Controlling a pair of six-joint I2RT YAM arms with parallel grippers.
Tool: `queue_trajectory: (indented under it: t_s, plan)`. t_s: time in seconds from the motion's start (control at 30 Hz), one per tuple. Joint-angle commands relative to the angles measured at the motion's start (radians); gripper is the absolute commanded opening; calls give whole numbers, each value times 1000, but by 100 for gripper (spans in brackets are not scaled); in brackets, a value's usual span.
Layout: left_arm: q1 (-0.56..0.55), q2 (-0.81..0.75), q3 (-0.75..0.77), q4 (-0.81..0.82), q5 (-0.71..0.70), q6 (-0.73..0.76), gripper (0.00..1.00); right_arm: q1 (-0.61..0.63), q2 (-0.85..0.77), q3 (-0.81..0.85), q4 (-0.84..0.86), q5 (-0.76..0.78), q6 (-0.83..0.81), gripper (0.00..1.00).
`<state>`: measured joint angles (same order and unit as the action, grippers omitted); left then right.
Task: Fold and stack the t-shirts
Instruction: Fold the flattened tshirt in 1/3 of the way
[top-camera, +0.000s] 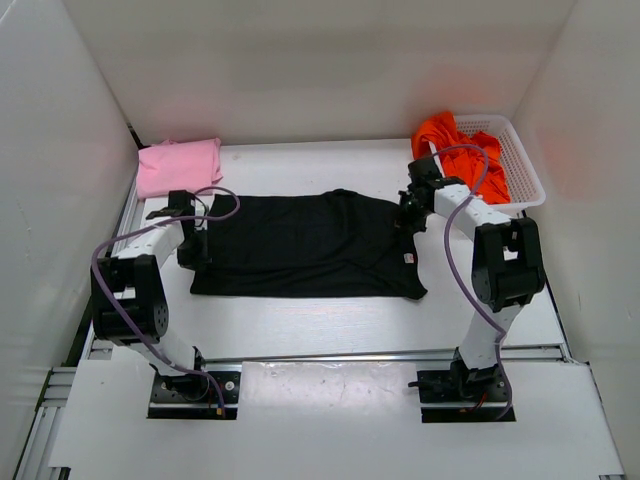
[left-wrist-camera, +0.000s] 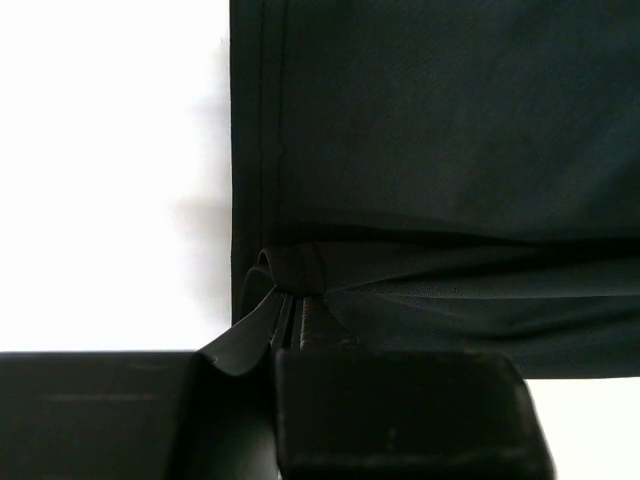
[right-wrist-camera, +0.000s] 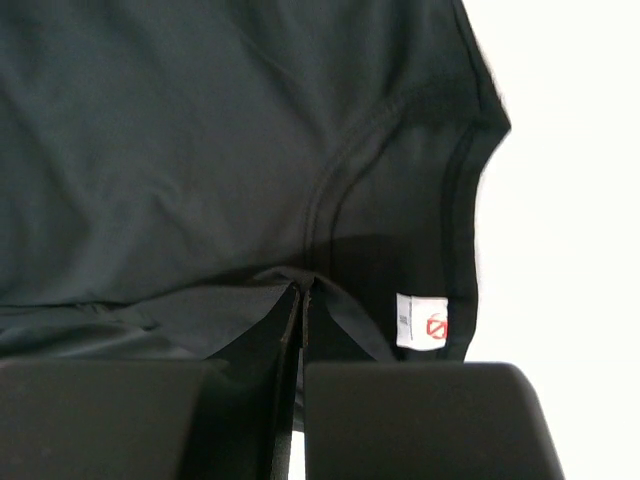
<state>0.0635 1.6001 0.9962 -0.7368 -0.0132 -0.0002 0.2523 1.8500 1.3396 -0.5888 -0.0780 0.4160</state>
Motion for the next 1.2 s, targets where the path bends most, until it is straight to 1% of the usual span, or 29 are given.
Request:
queue_trajectory:
  t_s: [0.0, 0.23, 0.4, 0.43, 0.47, 0.53, 0.57, 0.63, 0.67, 0.73, 0.77, 0.8, 0.83, 0.9, 0.93, 0.97, 1.0, 1.03, 1.07, 1.13, 1.17]
  plan:
    - [7, 6, 44, 27, 4, 0, 10, -12, 18, 76, -22, 11, -14, 0]
    - [16, 35, 64, 36, -16, 0, 10, -22, 38, 95, -31, 29, -14, 0]
    - [39, 64, 104, 45, -7, 0, 22, -31, 58, 104, -49, 29, -14, 0]
    - [48, 64, 120, 45, -7, 0, 31, -31, 69, 131, -49, 29, -3, 4]
    - [59, 73, 131, 45, 4, 0, 38, -41, 69, 147, -72, 29, -3, 16]
    - [106, 84, 188, 54, 18, 0, 54, -41, 97, 200, -91, 29, 6, 22]
    - [125, 99, 214, 54, 18, 0, 63, -41, 97, 217, -110, 44, 6, 27]
    - [177, 109, 261, 36, 18, 0, 71, -41, 85, 243, -120, 53, 6, 35]
    - [189, 109, 303, 24, 18, 0, 74, -41, 59, 256, -132, 53, 6, 45]
    - [211, 92, 318, -36, 73, 0, 76, -41, 22, 242, -141, 53, -5, 51]
    - [211, 83, 318, -55, 87, 0, 76, -41, -23, 228, -155, 53, -5, 56]
    - [211, 71, 300, -73, 113, 0, 76, -41, -47, 208, -173, 53, -14, 58]
    - [200, 48, 280, -91, 113, 0, 76, -41, -72, 149, -183, 53, -14, 61]
    - [190, 28, 185, -121, 113, 0, 77, -41, -153, 66, -192, 53, -25, 68]
    - [190, 18, 148, -130, 113, 0, 77, -41, -179, 20, -192, 53, -25, 70]
    - [190, 9, 80, -130, 104, 0, 77, -50, -227, -73, -192, 53, -25, 74]
    - [190, 9, 49, -130, 104, 0, 77, -50, -247, -117, -192, 44, -25, 75]
    - [190, 9, 26, -121, 122, 0, 77, -50, -264, -155, -192, 44, -25, 82]
    - [190, 9, -5, -121, 133, 0, 77, -50, -296, -224, -192, 44, -25, 84]
    - [190, 18, -16, -107, 163, 0, 77, -59, -340, -288, -171, 18, -16, 84]
    - [190, 27, -16, -107, 173, 0, 77, -59, -354, -348, -158, -21, -16, 84]
